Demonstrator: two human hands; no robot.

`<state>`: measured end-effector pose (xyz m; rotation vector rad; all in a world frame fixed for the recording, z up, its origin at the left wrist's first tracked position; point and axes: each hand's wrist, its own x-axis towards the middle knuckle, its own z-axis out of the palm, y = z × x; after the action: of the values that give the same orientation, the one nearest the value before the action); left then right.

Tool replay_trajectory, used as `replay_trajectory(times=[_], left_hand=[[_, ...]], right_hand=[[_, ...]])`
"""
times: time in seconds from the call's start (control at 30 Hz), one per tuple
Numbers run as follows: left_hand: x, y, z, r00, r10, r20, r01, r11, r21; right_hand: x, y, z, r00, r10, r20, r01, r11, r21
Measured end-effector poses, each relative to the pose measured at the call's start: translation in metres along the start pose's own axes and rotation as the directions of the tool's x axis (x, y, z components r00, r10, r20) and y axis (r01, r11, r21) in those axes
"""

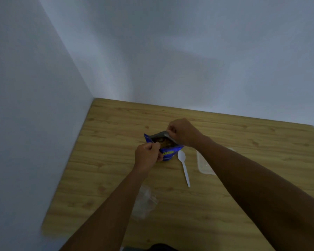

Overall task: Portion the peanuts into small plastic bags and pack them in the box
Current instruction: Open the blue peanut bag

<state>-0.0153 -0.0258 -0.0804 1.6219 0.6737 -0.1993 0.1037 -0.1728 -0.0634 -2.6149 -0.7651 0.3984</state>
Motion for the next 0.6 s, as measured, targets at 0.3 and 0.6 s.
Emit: replay_trajectory(times=[0.3, 0.6], left_hand=[[-0.015, 0.002, -0.025, 0.999, 0.006, 0.033, -0.010, 0.989, 0.144], [-0.008, 0.020, -0.023, 0.996, -0.028, 0.087, 0.007, 0.974, 0.227]], right_hand=[[0.006, -0.006, -0.009, 0.995, 0.023, -0.100, -0.034, 0.993, -0.116], [-0.013, 0.010, -0.006, 0.989, 0.052, -0.140, -0.026, 0.982, 0.186]])
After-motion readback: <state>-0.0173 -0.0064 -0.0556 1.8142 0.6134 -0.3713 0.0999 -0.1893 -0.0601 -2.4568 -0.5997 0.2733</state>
